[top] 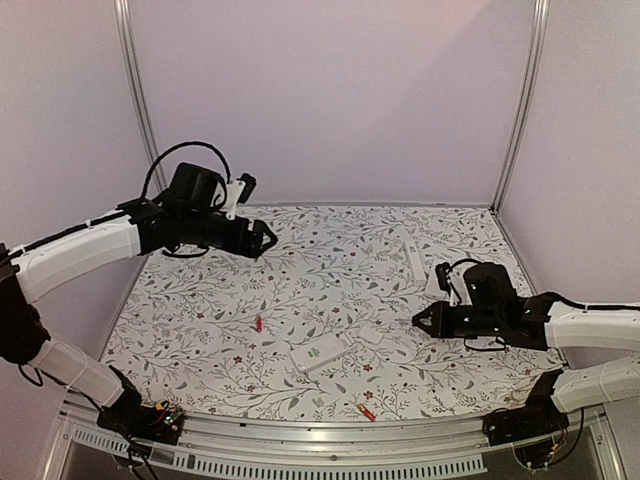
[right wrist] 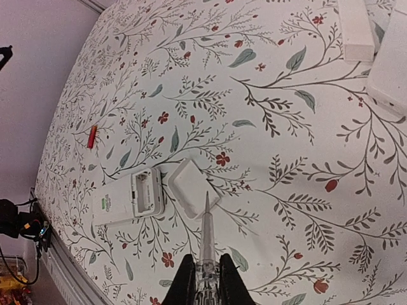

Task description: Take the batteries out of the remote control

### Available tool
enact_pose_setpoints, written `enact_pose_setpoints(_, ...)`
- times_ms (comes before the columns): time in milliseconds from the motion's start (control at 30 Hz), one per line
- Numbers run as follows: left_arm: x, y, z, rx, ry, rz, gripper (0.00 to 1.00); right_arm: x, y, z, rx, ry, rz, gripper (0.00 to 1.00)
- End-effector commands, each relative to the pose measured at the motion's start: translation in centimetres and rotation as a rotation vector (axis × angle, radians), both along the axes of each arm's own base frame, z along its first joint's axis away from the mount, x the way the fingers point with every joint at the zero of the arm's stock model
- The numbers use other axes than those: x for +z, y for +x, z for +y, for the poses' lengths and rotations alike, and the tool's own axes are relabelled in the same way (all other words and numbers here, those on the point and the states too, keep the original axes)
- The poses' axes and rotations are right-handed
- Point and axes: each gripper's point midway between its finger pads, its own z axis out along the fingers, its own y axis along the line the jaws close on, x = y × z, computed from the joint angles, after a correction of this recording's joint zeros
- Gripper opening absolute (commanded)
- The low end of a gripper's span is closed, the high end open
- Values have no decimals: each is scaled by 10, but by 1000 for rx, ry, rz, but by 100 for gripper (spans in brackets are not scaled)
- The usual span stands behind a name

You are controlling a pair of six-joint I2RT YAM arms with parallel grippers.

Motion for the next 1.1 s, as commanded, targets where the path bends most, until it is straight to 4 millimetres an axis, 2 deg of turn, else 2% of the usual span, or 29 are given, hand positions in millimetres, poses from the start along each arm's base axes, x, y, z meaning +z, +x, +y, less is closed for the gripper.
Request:
enact_pose_setpoints(0,24,27,58,112,-23,-48,94,-10,4,-3,-62,47,11,0)
enact_pose_setpoints(133,26,43,98,219,-49,-102,95,-27,2,-6,-80,32,53,0)
enact_pose_setpoints(233,18,46,113,261,-62,-124,95,-39,0,-9,-90,10,80,2)
enact_pose_setpoints(333,8,48,120,275,-40,-98,95,-51,-3,-12,-99,-13,107,6)
enact_pose_setpoints(533,6,48,123,288,-26,-97,95,-59,-4,-19,-133,-33,126,25)
enact_pose_setpoints(633,9,48,124,289,-27,-106,95,-59,-3,-22,-139,-52,125,39)
enact_pose_setpoints(733,13,48,126,299,-40,-115,95,-57,-1,-25,-148,-82,120,58)
enact_pose_setpoints(833,32,47,128,306,-81,-173,96,-48,8,-35,-183,-152,78,70)
enact_pose_setpoints(933,67,47,129,302,-111,-250,95,-27,25,-49,-233,-227,21,78)
enact_pose_setpoints(1067,115,49,126,286,-144,-330,96,-4,58,-69,-268,-280,-14,81)
